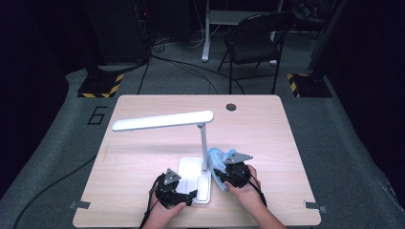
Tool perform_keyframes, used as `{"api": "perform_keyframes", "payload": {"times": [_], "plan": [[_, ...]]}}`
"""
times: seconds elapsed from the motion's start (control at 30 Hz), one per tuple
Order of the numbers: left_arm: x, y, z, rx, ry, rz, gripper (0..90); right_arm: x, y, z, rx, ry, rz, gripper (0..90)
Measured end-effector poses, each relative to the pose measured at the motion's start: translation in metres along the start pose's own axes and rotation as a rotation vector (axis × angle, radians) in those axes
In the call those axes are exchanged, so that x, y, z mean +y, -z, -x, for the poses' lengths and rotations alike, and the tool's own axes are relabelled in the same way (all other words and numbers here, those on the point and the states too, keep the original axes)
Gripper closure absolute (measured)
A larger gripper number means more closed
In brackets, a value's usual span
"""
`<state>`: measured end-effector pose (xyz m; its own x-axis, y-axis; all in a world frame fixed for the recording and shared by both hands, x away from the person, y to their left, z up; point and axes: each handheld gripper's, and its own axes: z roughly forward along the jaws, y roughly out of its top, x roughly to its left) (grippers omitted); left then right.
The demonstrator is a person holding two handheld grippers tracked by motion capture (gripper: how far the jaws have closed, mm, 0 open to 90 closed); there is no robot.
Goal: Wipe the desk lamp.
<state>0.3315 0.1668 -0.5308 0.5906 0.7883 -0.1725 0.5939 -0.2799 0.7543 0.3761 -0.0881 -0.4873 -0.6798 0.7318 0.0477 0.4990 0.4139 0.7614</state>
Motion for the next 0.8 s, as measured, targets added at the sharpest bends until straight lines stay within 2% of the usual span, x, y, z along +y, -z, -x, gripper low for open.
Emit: {"api": "perform_keyframes", "payload": {"times": [0.13,0.17,0.2,0.4,0.6,0.67,0.77,0.8], "plan": [[0.0,0.0,0.0,0.0,0.0,0.0,0.0,-0.001,0.004,0.005,-0.024,-0.017,0.002,65.6],[0.0,0.0,0.0,0.0,0.0,0.0,0.0,-0.002,0.005,0.007,-0.03,-0.007,0.002,65.6],[0.0,0.0,0.0,0.0,0.0,0.0,0.0,-0.002,0.006,0.007,-0.033,-0.022,0.0,65.6],[0.0,0.0,0.0,0.0,0.0,0.0,0.0,-0.006,0.003,0.006,-0.052,-0.006,-0.019,65.6],[0.0,0.0,0.0,0.0,0.0,0.0,0.0,-0.01,-0.005,-0.004,-0.034,-0.011,-0.024,65.7],[0.0,0.0,0.0,0.0,0.0,0.0,0.0,-0.013,-0.008,-0.009,-0.004,-0.029,-0.027,65.8],[0.0,0.0,0.0,-0.001,0.001,-0.001,0.0,-0.015,-0.01,-0.012,0.0,-0.018,-0.023,65.8],[0.0,0.0,0.0,0.001,0.0,0.0,0.0,-0.016,-0.01,-0.016,0.006,-0.047,-0.025,65.8]]}}
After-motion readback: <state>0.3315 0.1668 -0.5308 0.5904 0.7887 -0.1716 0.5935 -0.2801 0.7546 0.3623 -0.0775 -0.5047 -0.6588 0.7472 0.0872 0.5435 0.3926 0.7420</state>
